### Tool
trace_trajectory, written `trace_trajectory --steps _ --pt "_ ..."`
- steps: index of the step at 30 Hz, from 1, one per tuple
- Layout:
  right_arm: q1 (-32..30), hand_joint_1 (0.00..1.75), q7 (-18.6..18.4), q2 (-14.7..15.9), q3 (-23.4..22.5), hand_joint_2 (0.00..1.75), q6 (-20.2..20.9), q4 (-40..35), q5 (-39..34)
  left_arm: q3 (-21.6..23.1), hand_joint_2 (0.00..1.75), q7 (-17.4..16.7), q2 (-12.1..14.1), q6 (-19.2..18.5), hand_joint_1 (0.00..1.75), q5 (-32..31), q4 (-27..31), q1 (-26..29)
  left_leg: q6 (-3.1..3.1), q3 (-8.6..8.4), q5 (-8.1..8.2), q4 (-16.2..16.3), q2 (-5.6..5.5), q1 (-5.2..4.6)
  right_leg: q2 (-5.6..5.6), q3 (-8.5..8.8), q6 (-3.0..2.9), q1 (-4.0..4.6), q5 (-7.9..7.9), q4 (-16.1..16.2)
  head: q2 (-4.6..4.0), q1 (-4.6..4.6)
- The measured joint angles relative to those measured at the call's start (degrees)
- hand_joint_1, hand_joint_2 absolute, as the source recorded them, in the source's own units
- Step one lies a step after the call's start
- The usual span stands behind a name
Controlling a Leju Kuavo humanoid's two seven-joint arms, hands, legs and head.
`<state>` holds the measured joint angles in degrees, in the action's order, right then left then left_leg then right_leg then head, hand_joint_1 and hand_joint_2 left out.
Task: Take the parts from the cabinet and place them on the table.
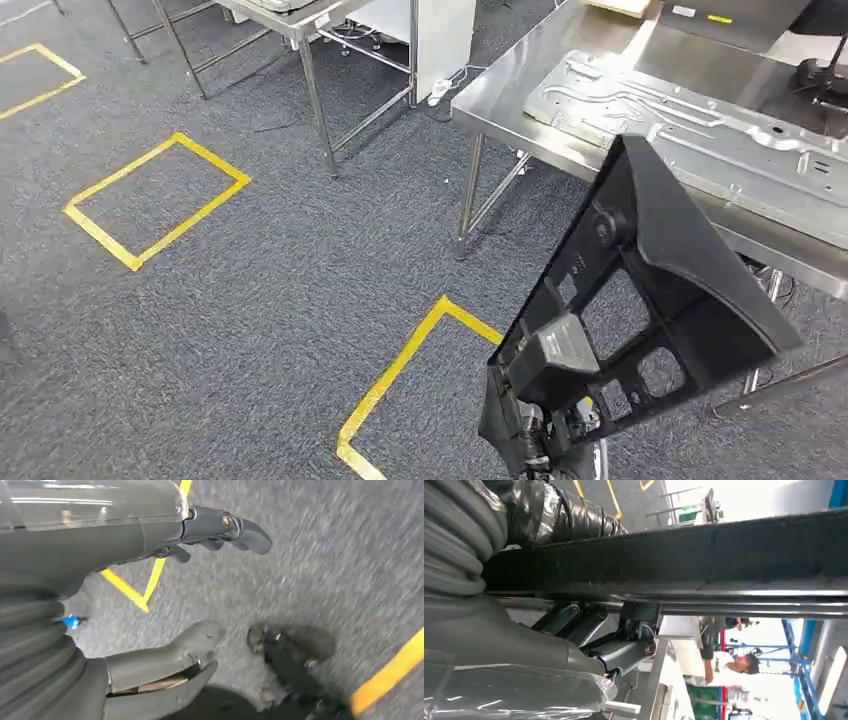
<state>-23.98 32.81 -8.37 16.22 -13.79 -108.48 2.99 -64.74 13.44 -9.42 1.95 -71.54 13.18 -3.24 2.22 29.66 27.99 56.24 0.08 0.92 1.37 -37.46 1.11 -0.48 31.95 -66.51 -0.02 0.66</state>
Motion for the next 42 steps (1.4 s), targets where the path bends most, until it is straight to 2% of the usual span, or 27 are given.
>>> trace_trajectory --steps 2,3,4,6,7,8,11,12,14,16,17,18,19,21,22,23,27,28,29,30,32,33,34,36,37,38,42 --pt "-0.1 1.75 0.0 0.1 0.0 1.75 0.1 0.1 0.0 0.0 1.75 0.0 0.0 0.0 0.0 0.0 0.0 0.2 -0.03 0.16 0.13 0.1 1.62 -0.12 -0.83 -3.86 0.35 -0.32 3.19 -8.0 0.0 0.0" --pt "-0.1 1.75 0.0 0.2 0.0 1.75 0.1 0.2 0.0 0.0 1.75 0.0 0.0 0.0 0.0 0.0 0.0 0.2 -0.08 0.18 0.24 0.2 2.53 -0.11 -1.0 -4.44 0.53 -0.46 2.9 -9.3 0.0 -0.02" --pt "-0.1 1.75 -0.1 0.2 0.0 1.75 0.1 0.3 0.0 -0.1 1.75 0.0 0.0 0.0 0.0 0.0 0.0 0.1 -0.24 0.14 0.38 0.3 3.26 -0.1 -1.24 -3.45 0.64 -0.58 1.3 -7.4 0.0 0.0" --pt "-0.1 1.75 -0.2 0.2 0.0 1.75 0.1 0.3 0.0 -0.1 1.75 0.0 -0.2 -0.1 0.0 0.0 0.0 0.0 -0.64 -0.21 0.83 0.5 4.55 -0.04 -2.47 1.65 0.65 -0.81 -3.24 1.6 0.0 -0.02" --pt "-0.1 1.75 -0.2 0.2 0.0 1.75 0.1 0.3 0.0 -0.1 1.75 0.0 -0.3 -0.1 0.0 0.0 0.0 0.0 -1.02 -0.49 1.12 0.8 5.09 -0.08 -4.57 4.57 0.55 -0.76 -4.63 6.8 0.0 0.0" --pt "0.0 1.75 -0.2 0.2 0.0 1.75 0.1 0.3 0.0 -0.1 1.75 0.0 -0.3 -0.1 0.0 0.0 0.0 0.0 -1.49 -0.46 1.44 1.0 5.59 -0.56 -5.51 4.76 0.14 -0.15 -3.98 7.3 0.0 -0.02" --pt "-0.1 1.75 -0.2 0.3 0.0 1.75 0.1 0.3 0.0 -0.2 1.75 0.0 -0.3 -0.1 0.0 0.0 0.0 -0.4 -2.37 -1.13 1.59 0.8 6.86 -0.43 -3.53 4.36 -0.89 0.2 -4.08 7.3 0.0 -0.04" --pt "-0.1 1.75 -0.2 0.3 0.0 1.75 0.1 0.3 0.0 -0.2 1.75 0.0 -0.3 -0.1 0.0 0.0 0.0 -0.5 -2.69 -1.32 1.79 0.8 7.43 -0.38 -2.8 4.45 -1.32 -0.21 -4.26 7.6 0.0 -0.02" --pt "0.0 1.75 -0.2 0.3 0.1 1.75 0.1 0.3 0.0 -0.2 1.75 0.0 -0.3 -0.1 0.0 0.0 0.0 -0.4 -3.36 -0.14 4.45 3.8 2.29 0.15 -1.84 4.5 -2.09 -0.49 -4.56 7.9 0.0 -0.06" --pt "0.1 1.75 -0.2 0.3 0.2 1.75 0.1 0.3 0.0 -0.3 1.75 0.0 -0.3 -0.1 0.0 0.0 0.0 -0.2 -3.43 3.95 9.05 12.5 0.65 0.17 -0.77 4.32 -2.48 -0.31 -4.63 7.8 0.0 -0.07" --pt "0.0 1.75 -0.2 0.3 0.3 1.75 0.1 0.3 0.0 -0.3 1.75 0.0 -0.3 -0.1 0.0 -0.1 0.0 -0.1 -3.44 6.18 10.55 17.0 0.47 0.17 0.01 4.26 -2.58 -0.14 -4.64 7.8 0.0 -0.04" --pt "0.0 1.75 -0.3 0.3 0.3 1.75 0.1 0.3 0.0 -0.3 1.75 -0.1 -0.3 -0.1 0.0 -0.1 0.0 0.0 -3.34 7.45 10.54 19.3 0.45 0.16 0.85 4.28 -2.6 0.0 -4.65 7.8 0.0 -0.07" --pt "0.0 1.75 -0.4 0.4 0.3 1.75 0.0 0.4 0.0 -0.3 1.75 -0.2 -0.3 -0.1 0.0 -0.2 0.0 0.2 -3.12 7.29 9.09 18.6 0.42 0.16 1.72 4.39 -2.6 0.13 -4.65 7.7 0.0 -0.07" --pt "0.0 1.75 -0.5 0.4 0.3 1.75 -0.1 0.4 0.0 -0.3 1.75 -0.4 -0.3 -0.1 0.0 -0.5 0.0 0.1 -2.37 4.03 3.72 10.5 -0.36 0.04 3.38 4.66 -2.59 0.34 -4.65 7.7 0.0 -0.07" --pt "0.0 1.75 -0.5 0.4 0.4 1.75 -0.1 0.4 0.1 -0.3 1.75 -0.4 -0.3 -0.1 0.0 -0.5 0.0 0.1 -1.72 1.69 0.92 5.0 -2.27 -0.11 4.12 4.78 -2.58 0.41 -4.66 7.7 0.02 -0.04" --pt "0.1 1.75 -0.5 0.4 0.5 1.75 -0.1 0.4 0.1 -0.3 1.75 -0.4 0.0 -0.1 0.0 -0.5 0.0 0.1 -0.85 0.69 1.31 2.6 -5.41 -0.02 4.61 4.64 -2.39 0.37 -4.74 7.7 0.0 0.02" --pt "0.2 1.75 -0.6 0.5 0.8 1.75 -0.4 0.4 0.4 -0.3 1.75 -0.4 -0.1 -0.2 0.0 -0.6 0.0 -0.2 -0.57 0.2 0.77 1.3 -3.31 -0.58 7.45 3.83 -0.75 -0.25 -5.41 8.0 0.0 -0.07" --pt "0.2 1.75 -0.6 0.6 0.9 1.75 -0.8 0.4 0.4 -0.3 1.75 -0.4 -0.3 -0.2 0.0 -0.6 0.0 -0.1 -0.24 -0.14 0.04 0.1 -2.26 0.38 6.51 3.89 -0.58 -0.05 -5.12 7.6 0.02 -0.11" --pt "0.2 1.75 -0.7 0.7 1.0 1.75 -1.1 0.4 0.5 -0.3 1.75 -0.4 -0.2 -0.2 0.0 -0.6 0.0 -0.1 -0.05 -0.39 -0.18 -0.4 -1.57 0.12 2.54 3.17 -0.23 0.33 -3.87 6.2 0.0 0.09" --pt "0.6 1.75 -0.7 0.8 1.2 1.75 -1.1 0.4 0.5 -0.3 1.75 -0.5 -0.2 -0.2 0.0 -0.6 0.0 0.0 0.42 -0.38 -0.23 -0.5 -0.6 0.03 0.35 1.36 0.12 0.22 -1.49 2.8 0.0 0.11" --pt "0.8 1.75 -0.8 1.0 1.4 1.75 -1.0 0.5 0.5 -0.3 1.75 -0.5 -0.2 -0.2 0.0 -0.6 0.0 0.1 0.37 -0.19 -0.11 -0.3 1.07 -0.09 -0.85 -2.79 0.61 -0.17 2.34 -5.6 0.0 0.11" --pt "0.7 1.75 -0.8 1.1 1.5 1.75 -1.1 0.6 0.5 -0.3 1.75 -0.5 -0.2 -0.2 0.0 -0.7 0.0 0.1 0.35 -0.16 -0.03 -0.2 2.01 -0.09 -0.99 -4.21 0.87 -0.39 2.93 -8.5 0.0 0.13" --pt "0.7 1.75 -0.8 1.2 1.5 1.75 -1.1 0.6 0.5 -0.3 1.75 -0.5 -0.2 -0.2 0.0 -0.7 0.0 0.1 0.26 -0.2 0.11 -0.2 2.83 -0.08 -1.15 -4.25 1.09 -0.58 2.11 -8.6 0.0 0.13" --pt "0.7 1.75 -0.8 1.3 1.5 1.75 -1.1 0.6 0.5 -0.3 1.75 -0.5 -0.2 -0.2 0.0 -0.7 0.0 0.0 -0.17 -0.39 0.5 0.1 4.29 0.01 -1.97 -0.09 1.32 -0.92 -2.4 -1.0 0.0 0.15" --pt "0.7 1.75 -0.8 1.3 1.6 1.75 -1.1 0.6 0.6 -0.3 1.75 -0.5 -0.3 -0.3 0.0 -0.7 0.0 0.0 -0.52 -0.54 0.86 0.5 4.9 0.05 -3.48 3.15 1.29 -0.92 -4.61 4.7 0.02 0.13" --pt "0.9 1.75 -0.8 1.3 1.6 1.75 -1.1 0.6 0.6 -0.3 1.75 -0.5 -0.2 -0.3 0.0 -0.7 0.0 0.0 -0.93 -0.61 1.19 0.8 5.44 -0.09 -5.86 4.5 0.77 -0.66 -4.19 7.8 0.02 0.13" --pt "0.8 1.75 -0.8 1.4 1.8 1.75 -1.1 0.7 0.6 -0.3 1.75 -0.5 -0.2 -0.3 0.0 -0.7 0.0 -0.4 -2.26 -1.49 1.7 0.8 7.28 -0.31 -3.57 4.22 -0.68 -0.04 -4.46 7.5 0.0 0.09"
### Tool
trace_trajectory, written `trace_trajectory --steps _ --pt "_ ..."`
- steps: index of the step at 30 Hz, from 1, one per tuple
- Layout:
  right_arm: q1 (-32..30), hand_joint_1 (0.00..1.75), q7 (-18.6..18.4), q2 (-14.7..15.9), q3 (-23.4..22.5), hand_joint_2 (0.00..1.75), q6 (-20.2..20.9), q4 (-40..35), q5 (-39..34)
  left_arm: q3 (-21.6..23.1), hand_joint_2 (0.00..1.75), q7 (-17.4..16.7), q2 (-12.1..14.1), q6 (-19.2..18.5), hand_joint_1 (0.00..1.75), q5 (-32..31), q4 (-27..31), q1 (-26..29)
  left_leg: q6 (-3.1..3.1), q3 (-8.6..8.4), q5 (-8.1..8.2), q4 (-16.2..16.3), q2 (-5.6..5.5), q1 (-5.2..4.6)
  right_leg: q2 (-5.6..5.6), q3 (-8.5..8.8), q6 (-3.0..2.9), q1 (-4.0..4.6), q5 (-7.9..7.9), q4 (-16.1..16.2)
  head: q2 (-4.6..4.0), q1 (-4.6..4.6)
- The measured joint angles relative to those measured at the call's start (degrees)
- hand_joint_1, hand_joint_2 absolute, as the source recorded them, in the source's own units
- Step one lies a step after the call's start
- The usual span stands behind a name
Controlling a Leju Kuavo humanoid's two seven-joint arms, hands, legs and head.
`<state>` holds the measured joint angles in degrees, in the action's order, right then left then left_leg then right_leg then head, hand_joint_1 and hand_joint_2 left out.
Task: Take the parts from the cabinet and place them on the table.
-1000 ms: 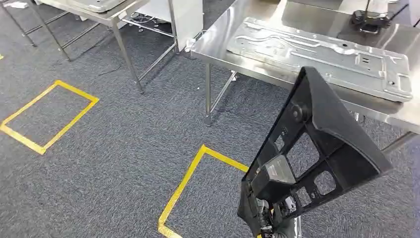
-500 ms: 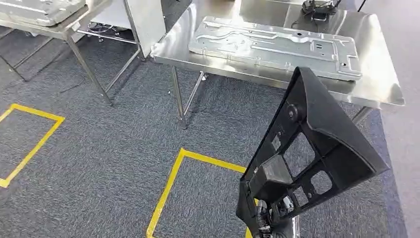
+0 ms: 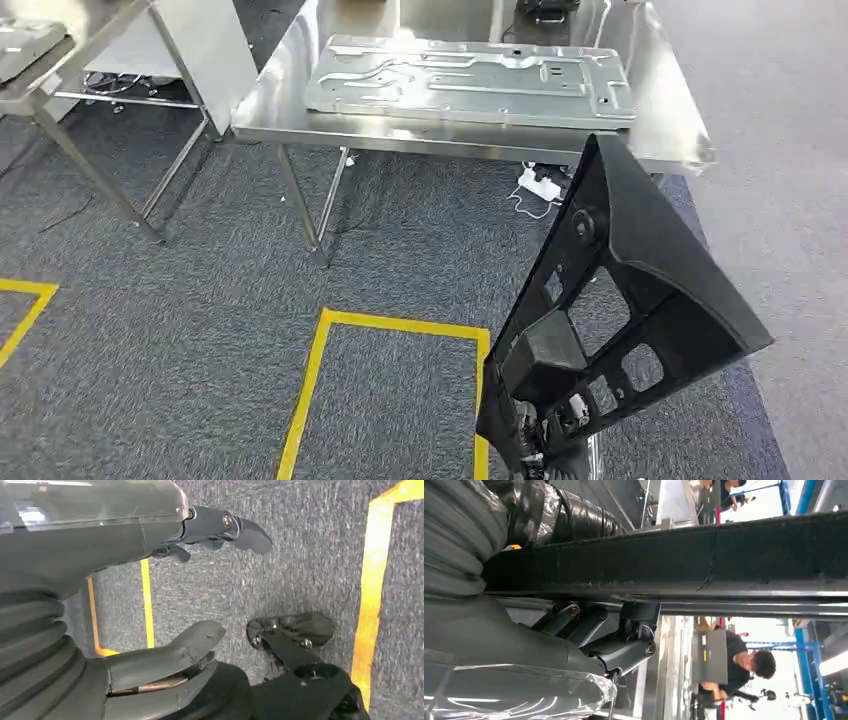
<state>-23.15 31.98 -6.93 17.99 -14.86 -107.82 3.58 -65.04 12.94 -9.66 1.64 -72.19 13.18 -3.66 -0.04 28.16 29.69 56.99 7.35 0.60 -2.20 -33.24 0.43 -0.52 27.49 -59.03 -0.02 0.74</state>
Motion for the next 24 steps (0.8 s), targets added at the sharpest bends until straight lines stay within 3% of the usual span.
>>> trace_trajectory --steps 1,2,3,4,6,7,8,10,11,12,14,15,16,17,18,19,20,21,22,23,24 --pt "0.0 1.75 0.0 0.0 0.0 1.75 0.0 0.0 0.0 0.0 1.75 0.0 0.0 0.0 0.0 0.0 0.0 0.0 -0.39 0.07 0.42 0.2 0.06 0.14 0.81 0.3 -0.55 -0.67 -0.35 0.6 0.0 0.02" --pt "0.0 1.75 0.0 0.0 0.1 1.75 0.0 0.0 0.0 0.0 1.75 0.0 0.0 0.0 0.0 0.0 0.0 0.0 -0.69 0.3 1.52 1.3 -2.76 0.45 1.14 0.34 -0.82 -0.7 -0.52 0.7 0.0 -0.02" --pt "0.3 1.75 0.0 0.0 0.2 1.75 0.0 0.0 0.0 0.0 1.75 0.0 0.0 0.0 0.0 0.0 0.0 0.1 -0.75 1.81 3.99 4.7 -5.14 0.47 1.67 0.18 -1.2 -0.75 -0.65 0.7 0.0 -0.02" --pt "0.4 1.75 -0.1 0.0 0.4 1.75 0.0 0.0 0.0 0.0 1.75 0.0 0.1 0.0 0.0 0.0 0.0 0.1 -0.82 4.05 6.5 9.4 -6.23 0.49 2.36 0.01 -1.37 -0.68 -0.72 0.6 0.02 -0.02" --pt "0.6 1.75 -0.1 0.1 0.6 1.75 0.0 0.3 0.0 0.0 1.75 0.0 0.1 -0.1 0.0 0.0 0.0 0.3 -0.84 8.13 9.33 17.7 -6.86 0.48 3.9 -0.21 -1.44 -0.42 -0.75 0.5 0.0 -0.02" --pt "0.6 1.75 -0.2 0.1 0.7 1.75 0.0 0.5 0.0 0.0 1.75 0.1 0.1 -0.1 0.0 0.0 0.0 0.4 -0.72 8.78 8.66 18.6 -6.89 0.48 4.71 -0.24 -1.45 -0.34 -0.75 0.4 0.0 -0.02" --pt "0.7 1.75 -0.2 0.1 0.8 1.75 -0.1 0.7 0.0 0.0 1.75 0.1 0.1 -0.2 0.0 0.0 0.0 0.4 -0.52 8.1 6.53 16.7 -6.92 0.48 5.56 -0.19 -1.44 -0.28 -0.74 0.3 0.02 0.0" --pt "0.9 1.75 -0.5 0.2 1.2 1.75 -1.2 1.0 0.4 -0.1 1.75 0.0 0.2 -0.3 0.0 0.0 0.0 0.4 0.11 4.19 0.82 7.2 -7.45 0.41 6.44 0.01 -1.51 -0.15 -0.64 0.2 0.0 -0.02" --pt "1.0 1.75 -0.9 0.2 1.4 1.75 -2.2 1.2 1.0 -0.1 1.75 -0.2 0.3 -0.4 0.0 0.1 0.0 0.3 0.67 2.21 -0.85 2.3 -8.23 0.3 7.03 0.05 -1.39 -0.18 -0.25 0.2 0.0 0.0" --pt "1.1 1.75 -1.1 0.2 1.4 1.75 -2.8 1.4 1.4 -0.2 1.75 -0.3 0.5 -0.4 0.0 0.1 0.0 0.0 1.05 1.89 0.59 0.9 -8.59 -0.13 7.27 0.01 -0.86 0.23 0.07 -0.1 0.0 0.0" --pt "1.2 1.75 -1.7 0.2 1.7 1.75 -3.8 1.8 2.1 -0.4 1.75 -0.5 0.5 -0.4 0.0 0.2 0.0 -0.3 1.52 1.8 0.69 0.5 -8.39 -0.45 7.47 0.31 0.18 -0.25 -0.09 0.6 0.0 -0.02" --pt "1.5 1.75 -2.1 0.3 2.1 1.75 -4.0 2.3 2.5 -0.6 1.75 -0.7 0.6 -0.4 0.0 0.2 0.0 -0.2 2.17 1.52 0.27 0.0 -8.3 -0.28 7.4 0.06 0.52 -0.01 -1.48 -1.0 0.0 0.02" --pt "1.9 1.75 -2.3 0.4 2.5 1.75 -4.2 2.6 2.7 -0.8 1.75 -0.8 0.6 -0.5 0.0 0.3 0.0 0.0 2.62 0.74 -0.09 -0.2 -8.09 -0.05 7.29 0.09 0.62 -0.05 -1.2 -0.9 0.02 0.0" --pt "2.3 1.75 -2.4 0.5 2.9 1.75 -4.6 3.3 2.9 -1.0 1.75 -1.0 0.7 -0.6 0.0 0.4 0.0 0.2 2.73 0.26 -0.35 -0.4 -7.77 0.03 5.47 -0.1 0.76 -0.12 -0.27 -1.8 0.0 0.07" --pt "2.7 1.75 -2.4 0.6 3.2 1.75 -5.1 3.7 3.0 -1.0 1.75 -1.1 0.9 -0.7 0.0 0.4 0.0 0.4 2.92 0.0 -0.28 -0.3 -7.62 0.03 3.88 -1.18 1.15 -0.07 1.17 -3.9 0.02 0.07" --pt "3.1 1.75 -2.4 0.7 3.5 1.75 -5.6 4.3 3.2 -1.1 1.75 -1.2 0.9 -0.7 0.0 0.5 0.0 0.5 3.16 -0.13 -0.1 -0.3 -7.39 -0.02 3.16 -3.33 1.6 -0.24 3.14 -7.7 0.0 0.02" --pt "3.3 1.75 -2.4 0.7 3.7 1.75 -6.4 4.9 3.2 -1.2 1.75 -1.3 1.0 -0.7 0.0 0.7 0.0 0.5 3.1 -0.31 0.17 -0.3 -7.21 -0.02 2.83 -6.05 2.03 -0.36 5.05 -12.2 0.0 0.02" --pt "3.3 1.75 -2.4 0.7 3.8 1.75 -6.8 5.4 3.2 -1.3 1.75 -1.3 1.1 -0.7 0.0 0.7 0.0 0.6 3.02 -0.56 0.56 -0.3 -6.97 -0.01 2.72 -8.65 2.08 -0.44 6.13 -16.1 0.0 0.02" --pt "3.3 1.75 -2.4 0.8 3.8 1.75 -7.2 5.9 3.2 -1.4 1.75 -1.3 1.2 -0.7 0.0 0.7 0.0 0.7 2.92 -1.0 0.94 -0.3 -6.87 0.04 2.62 -9.97 2.25 -0.57 5.87 -17.4 0.0 0.04" --pt "3.3 1.75 -2.5 0.9 3.9 1.75 -7.3 6.2 3.2 -1.5 1.75 -1.3 1.2 -0.7 0.0 0.7 0.0 0.9 2.8 -1.59 1.41 -0.3 -6.76 0.07 2.49 -10.07 2.18 -0.75 4.63 -16.4 0.02 0.02" --pt "3.3 1.75 -2.5 1.0 3.9 1.75 -7.6 6.4 3.3 -1.5 1.75 -1.3 1.2 -0.7 0.0 0.7 0.0 1.0 2.62 -2.42 2.03 -0.3 -6.67 0.13 2.38 -9.1 2.21 -0.87 2.59 -13.4 0.0 0.07"
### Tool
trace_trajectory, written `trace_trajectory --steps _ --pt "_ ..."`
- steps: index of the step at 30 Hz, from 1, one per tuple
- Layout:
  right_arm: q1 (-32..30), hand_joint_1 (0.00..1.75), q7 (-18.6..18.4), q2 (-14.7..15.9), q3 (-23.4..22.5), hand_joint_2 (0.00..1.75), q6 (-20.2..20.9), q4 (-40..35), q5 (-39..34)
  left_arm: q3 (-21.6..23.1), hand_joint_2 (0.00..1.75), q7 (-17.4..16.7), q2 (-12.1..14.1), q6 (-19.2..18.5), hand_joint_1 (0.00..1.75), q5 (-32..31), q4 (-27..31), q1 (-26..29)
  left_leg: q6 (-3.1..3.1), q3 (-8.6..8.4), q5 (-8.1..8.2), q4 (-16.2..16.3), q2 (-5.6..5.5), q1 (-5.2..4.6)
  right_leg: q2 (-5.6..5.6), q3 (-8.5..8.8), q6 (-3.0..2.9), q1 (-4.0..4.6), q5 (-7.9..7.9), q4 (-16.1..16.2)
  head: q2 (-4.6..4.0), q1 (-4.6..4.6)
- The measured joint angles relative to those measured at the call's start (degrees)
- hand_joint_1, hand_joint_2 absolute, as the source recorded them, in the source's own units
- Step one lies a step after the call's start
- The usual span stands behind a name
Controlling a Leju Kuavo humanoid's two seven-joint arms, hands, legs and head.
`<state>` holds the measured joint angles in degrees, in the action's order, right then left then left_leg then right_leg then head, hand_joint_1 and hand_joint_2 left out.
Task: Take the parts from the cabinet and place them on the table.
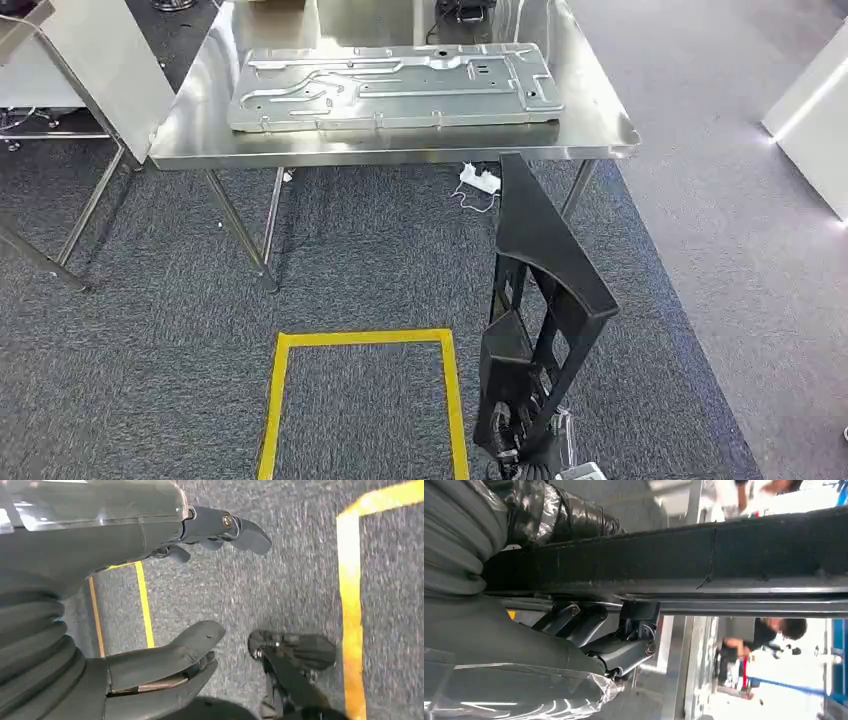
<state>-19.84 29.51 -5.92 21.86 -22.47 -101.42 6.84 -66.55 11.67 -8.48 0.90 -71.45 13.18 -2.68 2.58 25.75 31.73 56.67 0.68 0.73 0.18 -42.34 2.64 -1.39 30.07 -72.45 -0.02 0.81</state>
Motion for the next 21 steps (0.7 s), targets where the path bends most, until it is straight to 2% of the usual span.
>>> trace_trajectory --steps 1,2,3,4,5,7,8,9,10,11,12,13,14,15,16,17,18,19,20,21 --pt "0.0 1.75 -0.1 0.1 0.0 1.75 -0.5 0.3 0.2 0.0 1.75 0.0 0.0 0.0 0.0 0.0 0.0 0.1 -0.28 -1.03 0.7 0.0 0.1 0.09 -0.21 1.78 -0.05 -0.03 -3.07 4.6 0.0 -0.02" --pt "0.1 1.75 -0.1 0.1 0.0 1.75 -0.8 0.4 0.3 -0.1 1.75 0.0 0.0 -0.1 0.0 0.0 0.0 0.1 -0.58 -1.7 1.52 0.0 0.24 0.16 -0.83 3.66 -0.07 -0.02 -6.98 9.7 0.0 0.0" --pt "0.3 1.75 -0.2 0.2 0.0 1.75 -1.2 0.7 0.5 -0.2 1.75 0.0 0.0 -0.1 0.0 0.0 0.0 0.1 -0.95 -2.54 2.08 0.2 0.39 0.04 -1.36 3.51 -0.45 0.5 -5.97 10.4 0.0 -0.04" --pt "0.4 1.75 -0.5 0.3 0.3 1.75 -1.5 1.0 0.6 -0.3 1.75 0.0 0.0 -0.1 0.0 0.0 0.0 -0.1 -1.5 -1.94 2.56 0.1 0.54 -0.13 -1.49 3.93 -1.3 0.82 -4.54 11.4 0.0 0.2" --pt "0.2 1.75 -0.7 0.4 0.4 1.75 -1.7 1.2 0.7 -0.4 1.75 0.0 0.0 -0.1 0.0 0.0 0.0 -0.3 -1.94 -2.37 2.91 -0.5 0.73 -0.16 -1.37 3.97 -1.94 0.97 -5.28 11.2 0.02 0.07" --pt "0.0 1.75 -1.0 0.5 0.6 1.75 -2.3 1.6 0.8 -0.5 1.75 -0.1 0.1 -0.1 0.0 0.0 0.0 -0.2 -2.49 -3.42 2.14 0.8 0.81 -0.18 -0.71 5.05 -3.0 0.76 -4.25 11.4 0.02 0.13" --pt "0.0 1.75 -1.1 0.5 0.7 1.75 -2.4 1.7 0.8 -0.6 1.75 -0.2 0.2 -0.1 0.0 0.0 0.0 -0.2 -2.67 -2.51 1.64 2.8 0.66 0.03 -0.42 6.16 -3.41 0.42 -3.99 11.9 0.02 0.06" --pt "0.1 1.75 -1.3 0.5 0.8 1.75 -2.7 1.9 0.8 -0.7 1.75 -0.2 0.3 -0.1 0.0 -0.1 0.0 -0.3 -2.69 -0.64 0.85 7.2 0.18 0.08 -0.4 6.99 -3.86 0.54 -3.44 12.2 0.02 0.15" --pt "0.2 1.75 -1.5 0.5 0.9 1.75 -2.8 2.0 0.9 -0.8 1.75 -0.2 0.3 -0.1 0.0 -0.2 0.0 -0.3 -2.77 2.33 1.69 11.8 -0.02 0.16 -0.33 7.7 -4.16 0.59 -3.05 12.4 0.02 0.07" --pt "0.3 1.75 -1.9 0.6 1.1 1.75 -3.3 2.2 0.9 -0.9 1.75 -0.3 0.3 -0.1 0.0 -0.2 0.0 -0.4 -2.94 5.2 3.74 15.4 -0.09 0.2 -0.19 8.26 -4.21 0.64 -2.56 12.6 0.02 0.11" --pt "0.3 1.75 -2.3 0.7 1.3 1.75 -3.7 2.4 0.8 -0.9 1.75 -0.3 0.3 -0.1 0.0 -0.5 0.0 -0.3 -3.03 7.89 6.86 18.1 -0.09 0.18 0.02 9.06 -4.32 0.73 -1.88 12.6 0.0 0.09" --pt "0.3 1.75 -2.7 0.7 1.6 1.75 -4.0 2.6 0.8 -0.9 1.75 -0.3 0.3 -0.1 0.0 -0.6 0.0 -0.1 -3.12 9.7 8.88 18.8 -0.1 0.18 0.31 9.9 -4.34 0.82 -1.21 12.6 0.0 0.11" --pt "0.3 1.75 -2.9 0.8 1.6 1.75 -4.1 2.9 0.8 -1.0 1.75 -0.3 0.3 -0.1 0.0 -0.6 0.0 0.1 -2.95 10.61 9.27 17.9 -0.11 0.18 0.62 10.81 -4.32 0.9 -0.57 12.6 0.0 0.11" --pt "0.3 1.75 -3.0 0.9 1.7 1.75 -4.3 3.1 0.8 -1.0 1.75 -0.3 0.3 -0.1 0.0 -0.6 0.0 0.3 -2.6 10.82 8.08 15.6 -0.12 0.12 0.84 11.81 -4.27 1.02 0.11 12.6 0.0 0.09" --pt "0.3 1.75 -3.1 1.0 1.8 1.75 -4.4 3.2 0.8 -1.0 1.75 -0.3 0.4 -0.1 0.0 -0.6 0.0 0.4 -2.16 10.65 5.22 12.2 -0.15 0.0 0.93 12.83 -4.26 1.1 0.83 12.6 0.02 0.09" --pt "0.3 1.75 -3.1 1.0 1.9 1.75 -4.3 3.3 0.8 -1.0 1.75 -0.3 0.4 -0.1 0.0 -0.6 0.0 0.6 -1.39 10.46 -0.3 7.6 -0.23 -0.34 0.91 13.45 -4.15 1.21 1.67 12.7 0.0 0.09" --pt "0.3 1.75 -3.1 1.0 1.9 1.75 -4.4 3.4 0.8 -1.1 1.75 -0.3 0.8 0.0 0.0 -0.6 0.0 0.8 -0.66 11.04 -5.88 5.1 -0.42 -0.71 0.99 13.76 -4.0 1.16 2.19 12.6 0.0 0.2" --pt "0.5 1.75 -3.2 1.1 1.9 1.75 -4.3 3.6 0.8 -1.2 1.75 -0.3 0.8 -0.1 0.0 -0.6 0.0 0.7 -0.69 10.93 -5.08 4.7 -0.59 -1.02 1.51 14.13 -3.34 1.22 2.82 12.6 0.02 0.09" --pt "0.4 1.75 -3.3 1.1 2.1 1.75 -4.3 3.7 0.8 -1.2 1.75 -0.4 0.8 0.0 0.0 -0.6 0.0 0.4 -0.68 10.15 -4.72 4.5 -0.3 -1.25 1.4 14.38 -2.87 1.05 3.21 13.2 0.0 0.18" --pt "0.3 1.75 -3.3 1.2 2.2 1.75 -4.4 3.7 0.8 -1.2 1.75 -0.4 0.8 0.0 0.0 -0.6 0.0 0.5 -0.21 10.0 -4.86 3.6 -0.45 -1.37 1.34 15.53 -2.53 1.0 2.7 12.8 0.0 0.11"
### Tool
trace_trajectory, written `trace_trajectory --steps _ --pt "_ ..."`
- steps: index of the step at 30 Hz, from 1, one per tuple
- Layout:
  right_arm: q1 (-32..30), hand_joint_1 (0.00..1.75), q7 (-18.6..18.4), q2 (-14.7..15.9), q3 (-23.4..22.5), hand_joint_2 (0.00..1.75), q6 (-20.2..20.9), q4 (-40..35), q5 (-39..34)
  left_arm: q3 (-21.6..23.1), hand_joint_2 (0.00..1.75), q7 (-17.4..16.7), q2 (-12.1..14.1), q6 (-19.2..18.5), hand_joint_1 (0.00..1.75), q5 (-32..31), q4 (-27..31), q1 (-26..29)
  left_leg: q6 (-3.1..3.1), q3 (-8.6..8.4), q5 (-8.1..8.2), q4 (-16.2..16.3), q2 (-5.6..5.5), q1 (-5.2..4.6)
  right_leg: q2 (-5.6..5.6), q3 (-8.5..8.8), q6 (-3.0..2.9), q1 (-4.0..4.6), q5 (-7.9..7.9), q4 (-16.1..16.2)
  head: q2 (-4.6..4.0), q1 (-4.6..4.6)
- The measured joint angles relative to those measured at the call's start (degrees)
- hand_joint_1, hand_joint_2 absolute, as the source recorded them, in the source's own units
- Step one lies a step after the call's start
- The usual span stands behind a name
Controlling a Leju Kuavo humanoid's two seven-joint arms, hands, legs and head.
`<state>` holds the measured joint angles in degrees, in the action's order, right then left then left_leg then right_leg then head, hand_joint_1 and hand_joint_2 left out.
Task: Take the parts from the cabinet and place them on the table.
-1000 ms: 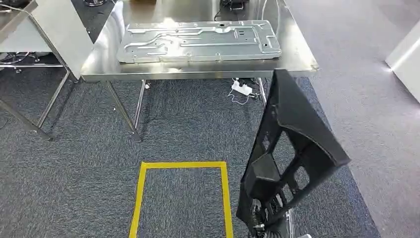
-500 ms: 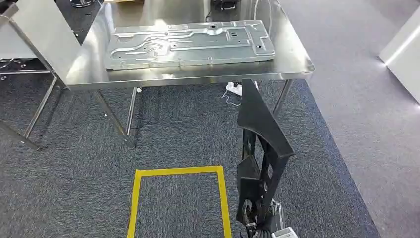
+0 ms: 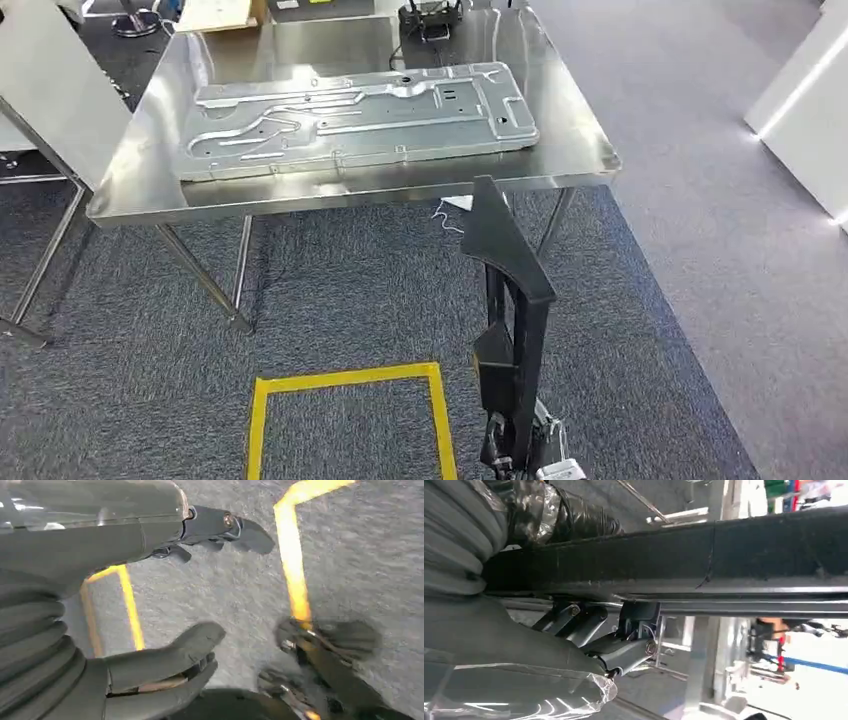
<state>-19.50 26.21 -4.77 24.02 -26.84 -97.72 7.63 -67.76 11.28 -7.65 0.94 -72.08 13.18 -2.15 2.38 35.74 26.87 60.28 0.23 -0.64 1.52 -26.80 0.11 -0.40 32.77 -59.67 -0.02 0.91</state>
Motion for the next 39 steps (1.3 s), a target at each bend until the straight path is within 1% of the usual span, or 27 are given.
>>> trace_trajectory --steps 2,3,4,6,7,8,9,10,11,12,13,15,16,18,22,23,24,26,27,29,30,31,33,35,37,38,39 --pt "0.2 1.75 0.0 0.1 0.1 1.75 0.0 0.0 0.0 0.0 1.75 0.0 0.0 0.0 0.0 0.0 0.0 -0.1 0.67 -2.89 -0.01 -1.6 -0.09 0.71 -0.27 -0.11 0.52 0.05 -0.8 -1.6 0.02 0.0" --pt "0.3 1.75 0.0 0.2 0.1 1.75 0.0 0.0 0.0 0.0 1.75 0.0 0.0 0.0 0.0 0.0 0.0 -0.1 0.9 -4.08 0.19 -2.1 -0.03 0.72 -0.67 -1.01 0.71 0.06 -1.38 -4.3 0.0 0.11" --pt "0.5 1.75 0.0 0.3 0.2 1.75 -0.2 0.0 0.0 0.0 1.75 0.0 0.0 0.0 0.0 0.0 0.0 -0.2 1.26 -4.88 0.43 -2.4 0.0 0.78 -0.86 -3.49 0.95 0.0 -1.01 -7.9 0.0 0.09" --pt "0.5 1.75 -0.5 0.4 0.2 1.75 -0.5 0.2 0.0 0.0 1.75 0.0 0.0 0.0 0.0 0.0 0.0 -0.3 1.32 -5.97 0.95 -2.8 -0.04 0.77 -0.93 -8.64 1.68 -0.3 2.88 -13.7 0.0 0.09" --pt "0.4 1.75 -0.4 0.4 0.2 1.75 -0.6 0.4 -0.4 0.0 1.75 0.2 0.0 0.0 0.0 -0.1 0.0 -0.3 1.26 -6.51 1.47 -2.8 -0.1 0.78 -0.97 -10.65 1.91 -0.41 5.53 -14.8 0.02 0.16" --pt "0.5 1.75 -0.4 0.5 0.2 1.75 -0.5 0.4 -0.8 -0.1 1.75 0.3 0.0 0.0 0.0 -0.2 0.0 -0.2 1.11 -7.13 2.1 -2.8 -0.39 0.81 -1.06 -11.85 1.87 -0.44 6.76 -14.4 0.02 0.09" --pt "0.5 1.75 -0.5 0.7 0.2 1.75 -0.5 0.4 -0.7 -0.1 1.75 0.3 0.0 0.0 0.0 -0.2 0.0 -0.1 0.8 -7.92 2.73 -2.8 -0.9 0.82 -1.15 -12.1 2.01 -0.48 5.9 -12.3 0.02 0.14" --pt "0.5 1.75 -0.9 0.7 0.2 1.75 -0.7 0.4 -0.1 -0.1 1.75 0.3 0.0 0.0 0.0 -0.4 0.0 -0.2 0.58 -8.76 3.38 -2.8 -1.1 0.84 -1.1 -11.56 2.11 -0.49 2.87 -8.7 0.02 0.11" --pt "0.5 1.75 -1.5 0.8 0.2 1.75 -1.1 0.5 0.8 -0.1 1.75 0.3 0.0 0.0 0.0 -0.4 0.0 -0.2 0.46 -9.57 3.96 -2.8 -1.39 0.83 -0.75 -10.68 1.85 -0.46 -1.75 -4.4 0.0 0.16" --pt "0.5 1.75 -1.9 0.9 0.3 1.75 -1.3 0.6 1.3 -0.1 1.75 0.3 0.0 0.0 0.0 -0.5 0.0 -0.2 0.35 -9.65 4.55 -2.9 -1.62 0.88 0.53 -10.19 1.37 -0.34 -7.48 -0.8 0.02 0.14" --pt "0.5 1.75 -2.2 1.1 0.4 1.75 -1.3 0.9 1.6 -0.1 1.75 0.3 -0.1 -0.1 0.0 -0.5 0.0 -0.3 -0.02 -10.48 5.04 -2.5 -2.14 0.77 1.13 -10.45 0.89 0.05 -7.39 -1.1 0.0 0.07" --pt "0.4 1.75 -2.5 1.3 0.7 1.75 -1.4 1.0 2.1 -0.1 1.75 0.4 -0.1 -0.1 0.0 -0.6 0.0 -0.7 -0.8 -11.06 5.45 -2.5 -2.78 0.83 0.78 -9.76 -0.07 0.27 -7.49 -0.7 0.02 0.16" --pt "0.6 1.75 -2.5 1.3 0.9 1.75 -1.6 1.2 2.3 -0.1 1.75 0.4 -0.1 -0.1 0.0 -0.6 0.0 -0.5 -1.3 -10.8 4.75 -2.1 -2.81 0.71 0.44 -9.31 -0.67 0.2 -7.3 -0.4 0.02 0.05" --pt "0.9 1.75 -2.5 1.3 1.4 1.75 -2.1 1.2 2.5 -0.2 1.75 0.4 0.2 -0.2 0.0 -0.7 0.0 -0.5 -1.66 -10.87 6.22 -0.8 -1.96 0.9 -0.39 -7.86 -1.57 -0.12 -7.37 0.5 0.02 0.05" --pt "1.5 1.75 -5.0 1.5 1.5 1.75 -3.9 1.4 6.3 -0.2 1.75 0.4 0.2 -0.4 0.0 -1.4 0.0 -0.8 -2.29 -2.0 13.13 13.1 -0.96 1.31 -1.26 -7.7 -2.14 0.05 -6.76 0.6 0.02 -0.04" --pt "1.8 1.75 -6.6 1.5 1.5 1.75 -5.0 1.4 9.4 -0.2 1.75 0.4 0.2 -0.5 0.0 -1.6 0.0 -0.7 -2.37 -0.95 12.61 14.0 -0.88 1.36 -1.26 -7.6 -2.09 0.06 -6.66 0.5 0.02 -0.06" --pt "2.1 1.75 -8.0 1.6 1.5 1.75 -5.7 1.4 12.6 -0.2 1.75 0.5 0.2 -0.7 0.0 -1.8 0.0 -0.5 -2.42 -1.05 10.79 12.5 -0.8 1.37 -1.23 -7.4 -2.03 0.06 -6.52 0.5 0.02 -0.06" --pt "3.3 1.75 -10.9 1.8 1.1 1.75 -6.5 0.9 19.4 -0.2 1.75 0.6 0.5 -1.0 0.0 -2.4 0.0 -0.5 -2.47 -4.34 3.99 2.9 -0.61 1.39 -1.19 -6.86 -1.71 0.03 -6.08 0.4 0.0 -0.06" --pt "4.5 1.75 -12.3 1.9 0.5 1.75 -6.5 0.6 22.6 -0.1 1.75 0.6 0.7 -1.1 0.0 -2.7 0.0 -0.5 -2.17 -5.66 1.98 -1.6 -0.44 1.36 -1.23 -6.79 -1.49 0.03 -5.91 0.3 0.0 -0.04" --pt "7.7 1.75 -14.7 2.4 -1.4 1.75 -6.1 0.6 28.6 0.0 1.75 0.6 0.9 -1.4 0.0 -3.5 0.0 -1.0 -1.42 -4.75 4.89 -1.2 -0.3 0.79 -1.07 -7.04 -0.68 0.15 -6.02 0.3 0.0 -0.11" --pt "9.4 1.75 -15.9 2.7 -2.5 1.75 -5.6 0.7 31.6 0.1 1.75 0.5 1.0 -1.5 0.0 -3.8 0.0 -1.1 -0.79 -4.62 3.68 -1.4 -0.32 0.65 -1.09 -7.02 -0.08 0.1 -5.95 0.5 0.0 -0.06" --pt "11.2 1.75 -17.4 3.0 -4.0 1.75 -5.2 1.2 35.9 0.2 1.75 0.5 1.1 -1.7 0.0 -4.2 0.0 -1.0 0.11 -4.82 2.7 -1.8 -0.49 0.9 -1.09 -7.18 0.48 0.14 -7.35 -1.3 0.0 -0.06" --pt "14.7 1.75 -19.7 3.8 -6.4 1.75 -4.9 2.2 41.6 0.4 1.75 0.4 1.1 -2.0 0.0 -4.8 0.0 -1.1 0.97 -5.63 1.91 -2.2 -0.38 1.08 -1.27 -7.37 1.02 0.01 -6.42 -2.2 0.02 0.0" --pt "18.3 1.75 -22.7 4.8 -8.0 1.75 -5.2 3.7 50.1 0.6 1.75 0.4 1.2 -2.2 0.0 -5.5 0.0 -1.2 1.2 -5.71 1.9 -2.2 -0.37 1.06 -1.23 -10.04 1.38 -0.03 -2.51 -7.2 0.0 -0.02" --pt "21.9 1.75 -27.0 6.1 -9.1 1.75 -5.2 6.5 62.5 1.1 1.75 0.3 1.4 -2.3 0.0 -6.3 0.0 -1.3 1.29 -5.61 1.98 -2.1 -0.38 0.98 -1.26 -14.57 1.81 -0.15 1.15 -15.4 0.0 -0.06" --pt "22.9 1.75 -27.8 6.6 -9.4 1.75 -5.2 7.7 65.3 1.3 1.75 0.3 1.5 -2.3 0.0 -6.4 0.0 -1.3 1.24 -5.85 2.07 -2.1 -0.41 0.97 -1.28 -15.53 1.82 -0.29 1.05 -16.7 0.0 -0.04" --pt "23.6 1.75 -28.2 7.2 -9.6 1.75 -5.2 8.8 66.7 1.6 1.75 0.3 1.5 -2.4 0.0 -6.6 0.0 -1.3 1.12 -6.09 2.25 -2.1 -0.51 0.97 -1.33 -15.26 1.78 -0.4 -0.48 -15.3 0.0 -0.04"
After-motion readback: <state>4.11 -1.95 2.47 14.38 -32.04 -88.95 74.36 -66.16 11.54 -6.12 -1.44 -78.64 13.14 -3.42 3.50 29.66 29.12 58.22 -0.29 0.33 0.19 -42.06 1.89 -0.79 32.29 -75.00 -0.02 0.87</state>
